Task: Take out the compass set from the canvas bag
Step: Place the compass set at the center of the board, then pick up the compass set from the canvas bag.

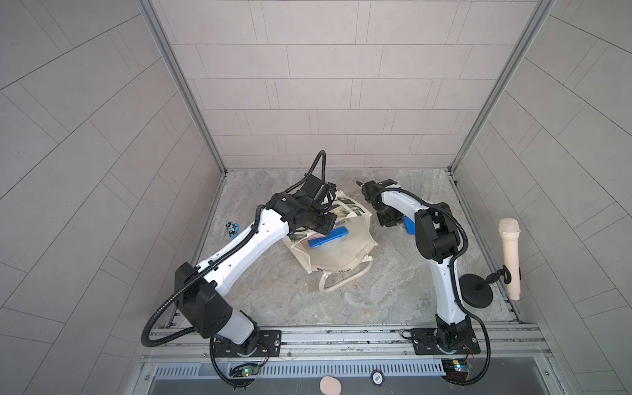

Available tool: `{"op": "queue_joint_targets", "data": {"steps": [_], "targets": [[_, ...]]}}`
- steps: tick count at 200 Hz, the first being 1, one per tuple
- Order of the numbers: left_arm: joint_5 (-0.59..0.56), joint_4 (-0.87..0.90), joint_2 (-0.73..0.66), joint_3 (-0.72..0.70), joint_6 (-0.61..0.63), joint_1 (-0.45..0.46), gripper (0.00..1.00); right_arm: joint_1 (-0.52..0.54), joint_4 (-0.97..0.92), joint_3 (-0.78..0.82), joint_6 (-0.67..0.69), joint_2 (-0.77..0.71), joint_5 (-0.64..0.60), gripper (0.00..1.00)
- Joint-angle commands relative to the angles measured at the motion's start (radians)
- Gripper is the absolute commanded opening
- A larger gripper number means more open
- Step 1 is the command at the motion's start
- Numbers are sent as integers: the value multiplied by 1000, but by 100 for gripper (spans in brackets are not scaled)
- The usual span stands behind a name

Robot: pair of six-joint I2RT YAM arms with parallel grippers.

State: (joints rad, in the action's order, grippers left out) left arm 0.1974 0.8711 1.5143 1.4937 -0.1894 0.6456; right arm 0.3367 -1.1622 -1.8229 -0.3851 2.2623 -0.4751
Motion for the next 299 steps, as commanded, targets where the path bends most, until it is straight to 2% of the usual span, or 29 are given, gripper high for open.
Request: {"op": "queue_joint_targets", "data": {"steps": [1, 27, 86, 100, 111, 160, 190, 223, 236, 265, 283, 299], "targets": [[-4, 48, -29, 27, -1, -8, 0, -15, -12, 19, -9, 20, -21, 30], [-7, 58, -33, 28, -2, -8, 0, -24, 11, 37, 3, 19, -1, 39], [-11, 65, -37, 39, -5, -8, 0, -32, 25, 43, 21, 6, 32, 44], [-12, 70, -36, 46, -4, -8, 0, -40, 29, 43, 29, 0, 65, 50], [-14, 74, -37, 51, -4, -8, 0, -43, 32, 44, 31, -7, 88, 60], [-13, 75, -31, 47, -6, -8, 0, -43, 37, 60, 32, -89, 184, 61], [-14, 59, -20, 21, -5, -9, 0, 18, 105, 215, 43, -333, 256, 59], [8, 55, -6, 12, -21, -9, 0, 81, 144, 403, 52, -681, 303, 56], [11, 36, -5, -4, -32, -10, 0, 97, 190, 480, 60, -830, 415, 55], [25, -3, -8, -23, -58, -11, 0, 151, 365, 644, 53, -1125, 757, 55], [28, -13, -4, -18, -72, -11, 0, 195, 472, 717, -32, -1255, 872, 53], [33, -25, 0, -18, -84, -10, 0, 237, 645, 816, -183, -1345, 947, 52]]}}
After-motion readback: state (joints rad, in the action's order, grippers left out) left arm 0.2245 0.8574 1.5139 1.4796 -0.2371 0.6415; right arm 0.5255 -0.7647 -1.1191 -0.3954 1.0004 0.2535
